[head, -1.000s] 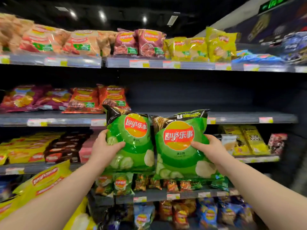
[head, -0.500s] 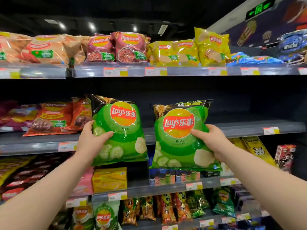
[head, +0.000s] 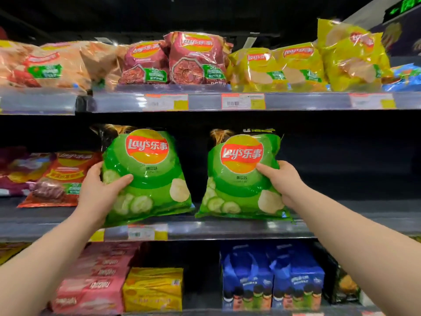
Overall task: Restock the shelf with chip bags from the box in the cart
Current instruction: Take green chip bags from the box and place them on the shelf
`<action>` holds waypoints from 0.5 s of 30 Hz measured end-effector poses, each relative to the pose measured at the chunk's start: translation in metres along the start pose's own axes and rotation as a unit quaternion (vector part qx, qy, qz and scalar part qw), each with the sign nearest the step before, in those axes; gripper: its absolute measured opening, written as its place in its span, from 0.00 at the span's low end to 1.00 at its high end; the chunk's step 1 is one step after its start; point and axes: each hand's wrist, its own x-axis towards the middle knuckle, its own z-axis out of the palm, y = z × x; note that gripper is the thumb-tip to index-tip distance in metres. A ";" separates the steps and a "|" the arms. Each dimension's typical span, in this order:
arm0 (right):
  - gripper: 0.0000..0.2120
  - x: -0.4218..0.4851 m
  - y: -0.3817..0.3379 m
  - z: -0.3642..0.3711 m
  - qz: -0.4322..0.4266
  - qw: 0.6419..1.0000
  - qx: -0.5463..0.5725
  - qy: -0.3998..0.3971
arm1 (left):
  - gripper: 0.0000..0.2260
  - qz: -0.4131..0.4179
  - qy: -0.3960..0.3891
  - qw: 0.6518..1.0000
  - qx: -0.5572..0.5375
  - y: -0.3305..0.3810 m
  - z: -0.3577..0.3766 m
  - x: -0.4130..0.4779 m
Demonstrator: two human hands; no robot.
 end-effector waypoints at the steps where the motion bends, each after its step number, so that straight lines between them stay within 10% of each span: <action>1: 0.15 0.012 0.001 0.007 -0.006 1.000 0.001 -0.012 | 0.38 -0.003 0.009 1.000 -0.006 -0.004 0.000 0.006; 15: 0.23 0.170 0.024 0.109 -0.041 0.995 0.035 -0.088 | 0.35 -0.023 0.139 0.989 0.040 -0.019 0.018 0.039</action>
